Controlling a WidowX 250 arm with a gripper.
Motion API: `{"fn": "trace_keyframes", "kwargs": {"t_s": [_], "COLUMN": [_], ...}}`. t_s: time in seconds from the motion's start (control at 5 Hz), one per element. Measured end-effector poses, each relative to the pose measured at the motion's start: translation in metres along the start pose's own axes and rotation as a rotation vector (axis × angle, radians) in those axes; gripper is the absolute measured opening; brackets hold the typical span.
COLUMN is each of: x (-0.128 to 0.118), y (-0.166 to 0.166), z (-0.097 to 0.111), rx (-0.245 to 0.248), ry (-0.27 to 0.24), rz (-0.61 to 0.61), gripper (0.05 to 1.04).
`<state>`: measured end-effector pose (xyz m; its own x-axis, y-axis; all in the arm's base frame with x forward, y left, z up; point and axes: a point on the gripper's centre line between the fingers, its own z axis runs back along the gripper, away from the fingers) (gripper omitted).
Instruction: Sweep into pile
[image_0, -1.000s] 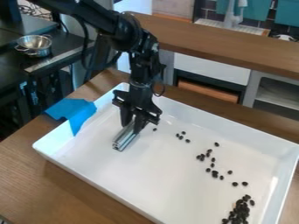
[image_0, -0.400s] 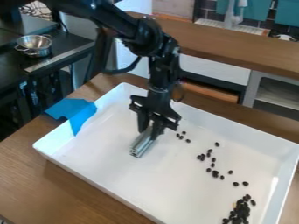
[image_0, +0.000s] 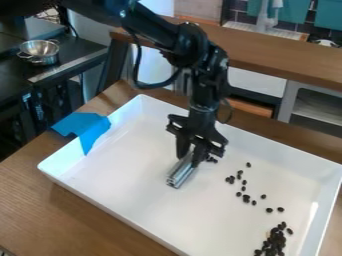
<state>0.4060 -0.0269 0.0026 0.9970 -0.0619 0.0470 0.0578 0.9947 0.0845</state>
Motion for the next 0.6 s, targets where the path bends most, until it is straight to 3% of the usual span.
{"fn": "trace_keyframes", "kwargs": {"t_s": [0.6], "x": [0.001], "y": [-0.024], "z": [-0.001], "rx": [-0.006], "ry": [-0.037], "rz": [-0.077], "gripper": [0.354]}}
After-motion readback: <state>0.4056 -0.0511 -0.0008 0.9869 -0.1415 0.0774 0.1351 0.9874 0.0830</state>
